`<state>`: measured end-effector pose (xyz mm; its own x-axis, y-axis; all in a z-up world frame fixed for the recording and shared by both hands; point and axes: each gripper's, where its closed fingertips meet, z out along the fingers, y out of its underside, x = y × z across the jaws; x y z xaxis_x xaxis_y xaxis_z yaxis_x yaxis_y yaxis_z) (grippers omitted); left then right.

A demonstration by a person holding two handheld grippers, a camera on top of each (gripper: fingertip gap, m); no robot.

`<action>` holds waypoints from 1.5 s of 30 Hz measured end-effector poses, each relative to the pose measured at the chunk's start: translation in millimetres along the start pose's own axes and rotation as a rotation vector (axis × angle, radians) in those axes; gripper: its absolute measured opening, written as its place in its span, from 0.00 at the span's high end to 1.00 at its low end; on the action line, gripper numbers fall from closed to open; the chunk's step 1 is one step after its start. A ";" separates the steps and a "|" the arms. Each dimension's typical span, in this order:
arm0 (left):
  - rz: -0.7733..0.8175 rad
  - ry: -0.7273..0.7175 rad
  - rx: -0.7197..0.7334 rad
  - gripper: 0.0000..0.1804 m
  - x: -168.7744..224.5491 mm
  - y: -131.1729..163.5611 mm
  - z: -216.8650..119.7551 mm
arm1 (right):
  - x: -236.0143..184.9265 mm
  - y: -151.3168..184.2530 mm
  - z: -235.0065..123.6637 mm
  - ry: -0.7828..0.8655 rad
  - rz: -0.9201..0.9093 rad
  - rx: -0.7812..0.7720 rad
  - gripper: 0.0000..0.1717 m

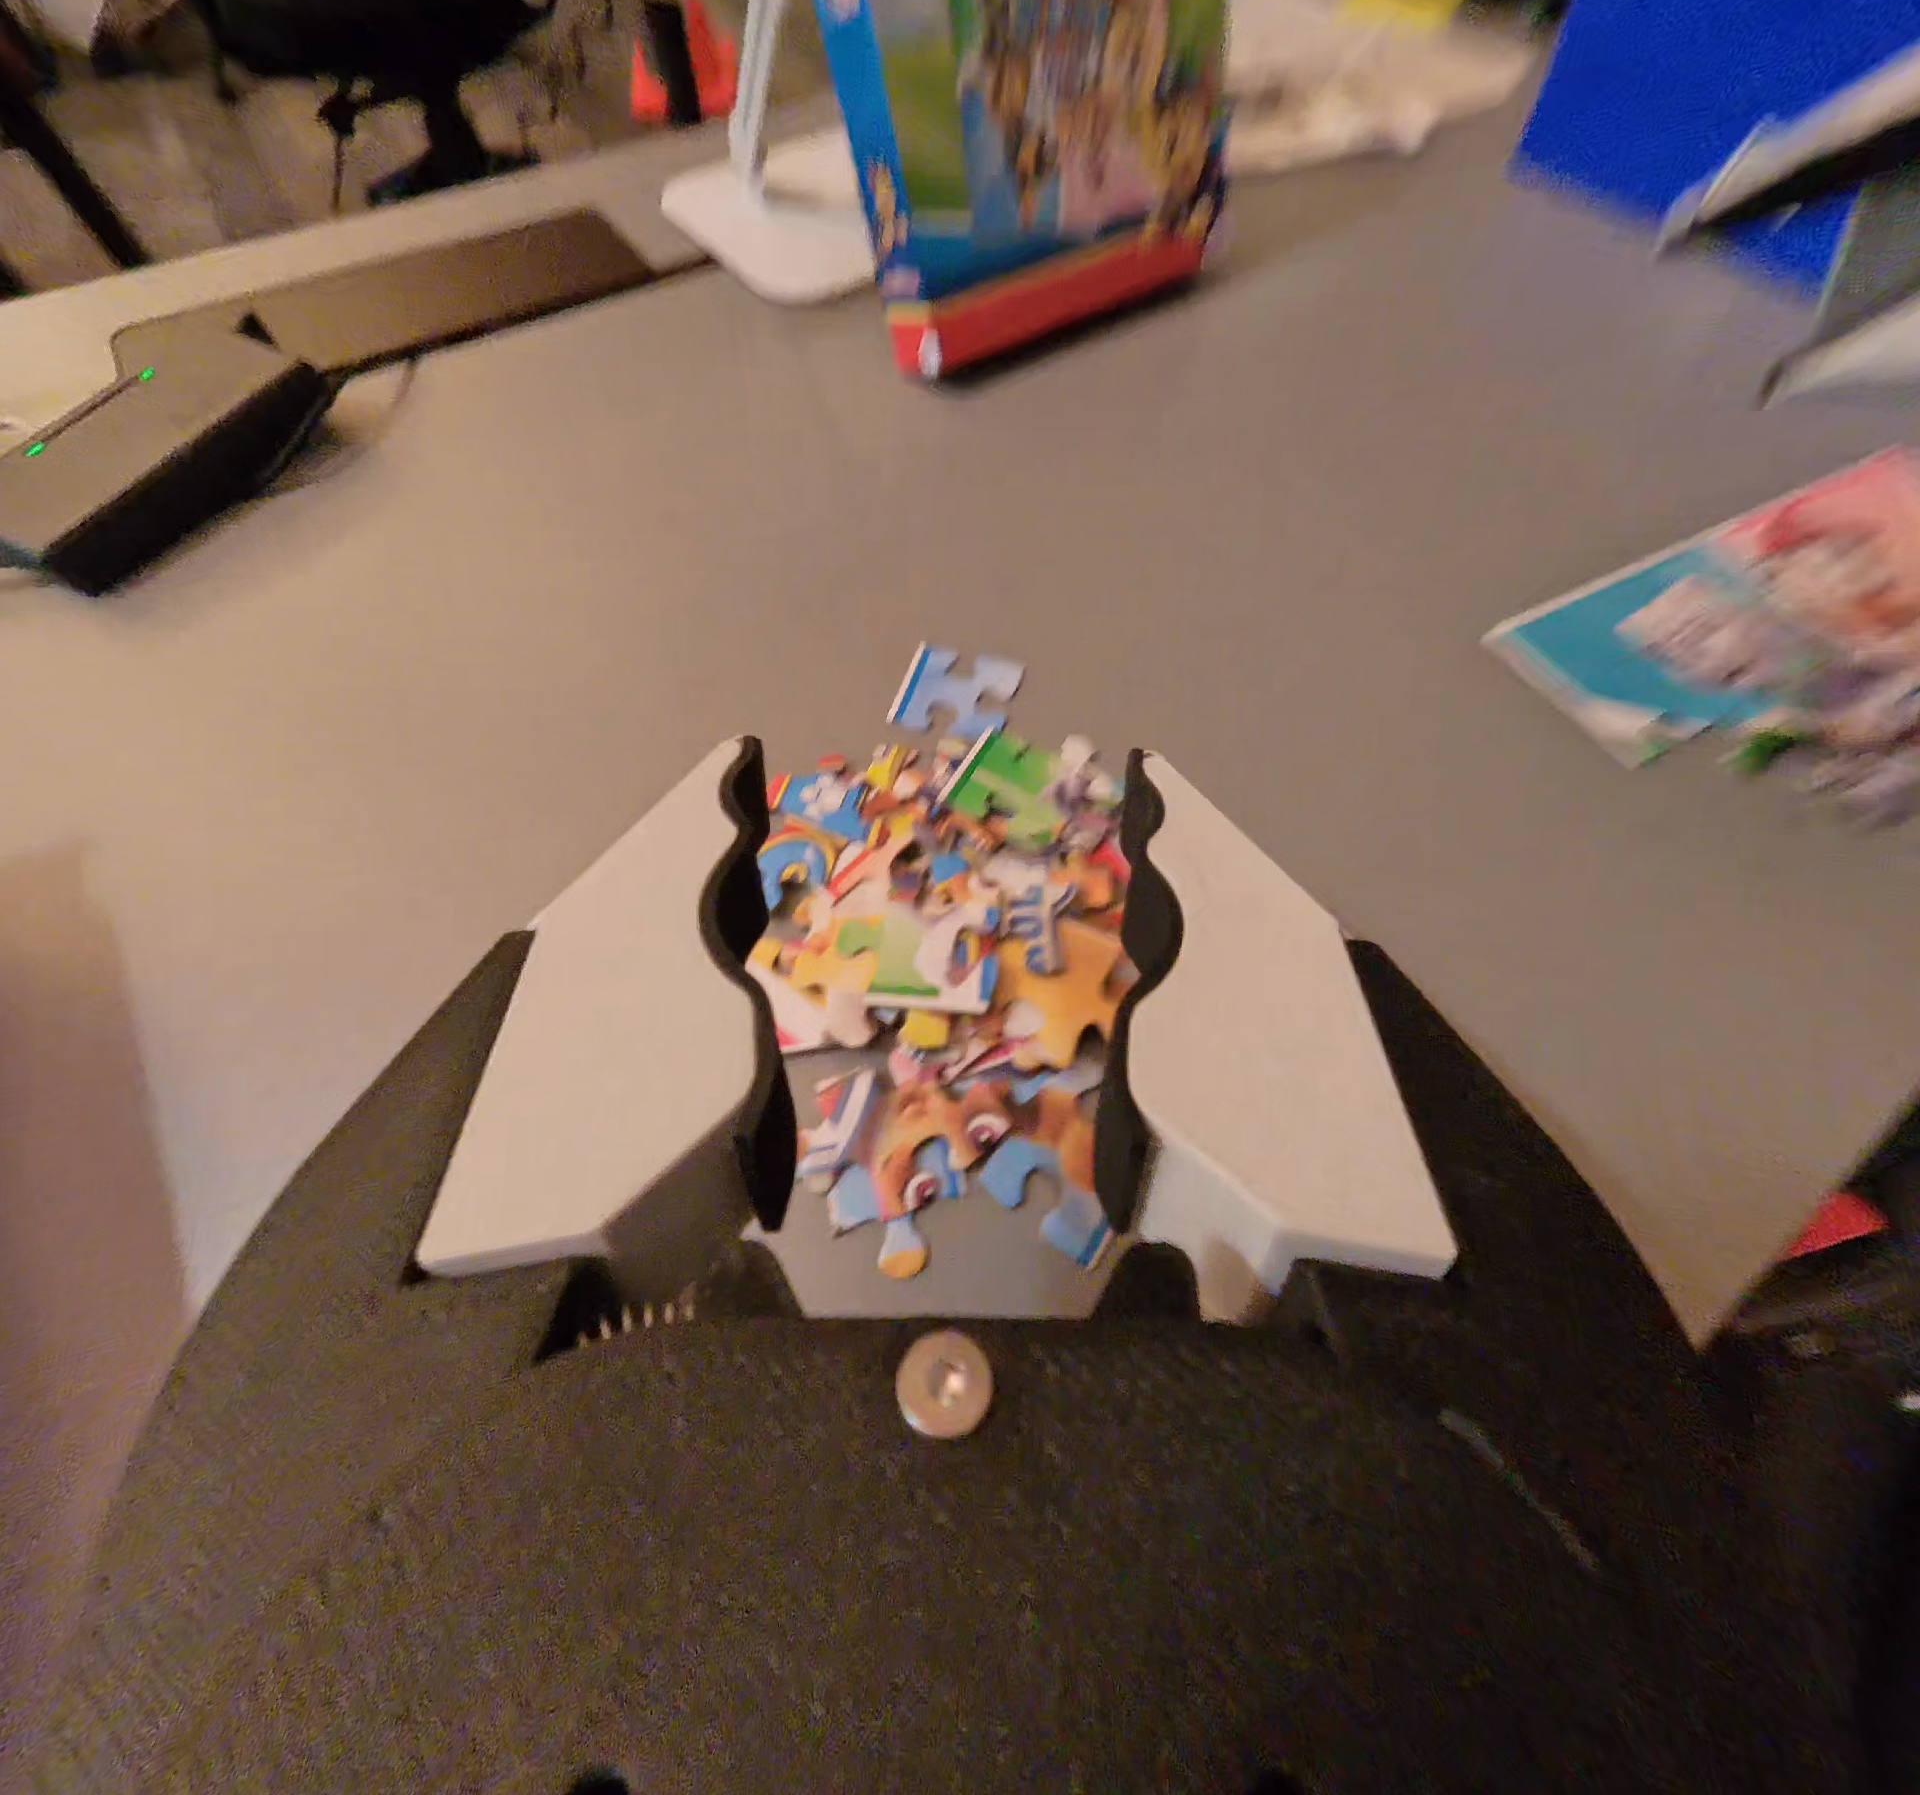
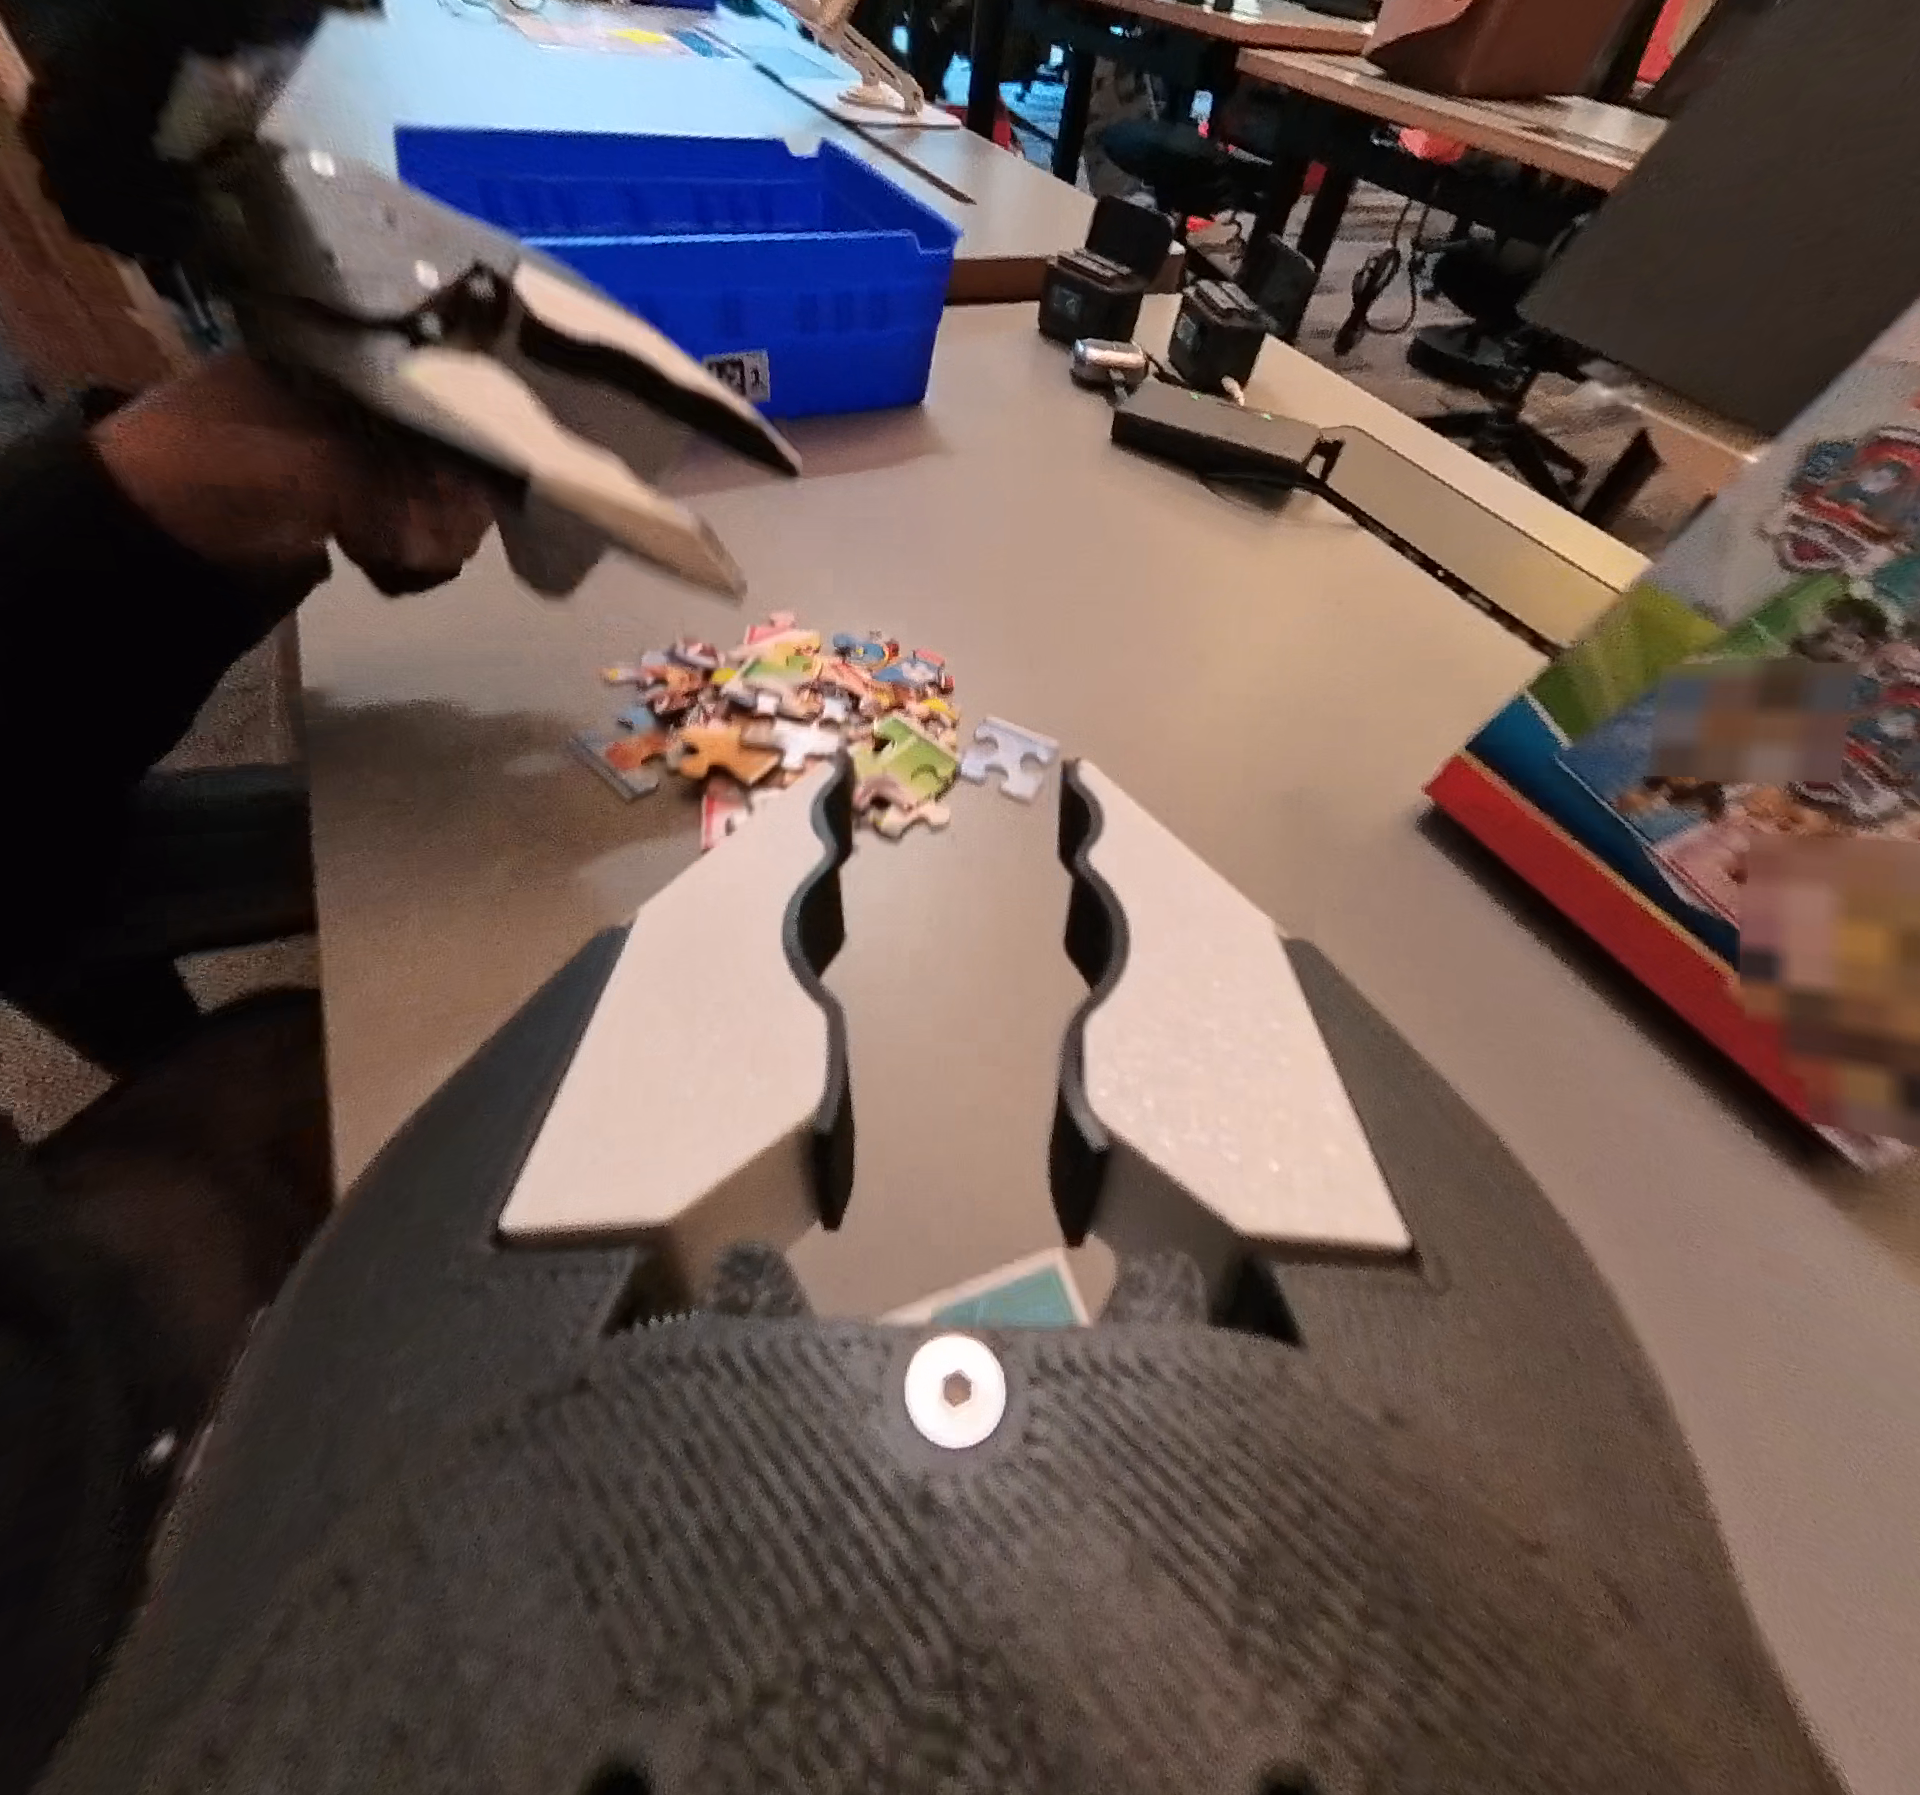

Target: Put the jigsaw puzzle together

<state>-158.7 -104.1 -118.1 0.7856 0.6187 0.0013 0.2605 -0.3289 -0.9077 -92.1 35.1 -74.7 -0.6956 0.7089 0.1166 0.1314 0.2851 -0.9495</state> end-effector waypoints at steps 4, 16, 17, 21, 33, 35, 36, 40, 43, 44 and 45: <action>-0.171 0.178 0.224 0.69 16.2 -37.0 -21.7 | -7.3 28.8 -60.0 0.109 -0.040 -0.051 0.77; 0.054 0.687 -0.025 0.66 248.2 -6.5 47.0 | 3.4 151.6 -207.7 0.493 0.050 -0.166 0.76; 0.097 0.698 -0.047 0.66 266.2 0.3 51.3 | 1.3 155.3 -208.3 0.476 0.050 -0.163 0.76; 0.366 0.613 -0.193 0.65 300.9 43.0 69.9 | -0.7 164.5 -210.1 0.464 0.027 -0.206 0.72; 0.521 0.674 -0.345 0.77 320.0 79.1 54.3 | -24.7 165.2 -176.5 0.371 0.001 -0.205 0.71; 0.532 0.608 -0.306 0.70 313.8 72.8 60.3 | -26.4 165.1 -174.7 0.367 -0.004 -0.206 0.71; 0.532 0.574 -0.280 0.68 310.8 68.8 63.8 | -26.9 165.0 -174.2 0.366 -0.004 -0.206 0.71; 0.525 0.568 -0.337 0.64 311.5 79.2 66.7 | -27.3 163.8 -174.5 0.366 -0.004 -0.199 0.71; 0.554 0.577 -0.353 0.68 313.3 80.5 61.9 | -27.2 163.2 -174.9 0.364 0.002 -0.193 0.71; 0.560 0.587 -0.361 0.70 314.1 81.3 59.9 | -26.9 163.5 -174.9 0.365 0.002 -0.193 0.71; 0.568 0.591 -0.363 0.71 314.4 81.8 58.9 | -26.7 164.0 -174.9 0.366 0.002 -0.195 0.71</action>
<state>76.6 105.5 -216.6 0.9848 -0.1413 -0.1008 -0.1728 -0.7409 -0.6490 71.5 175.7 -182.5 -0.4031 0.8820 0.2442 0.2879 0.3755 -0.8810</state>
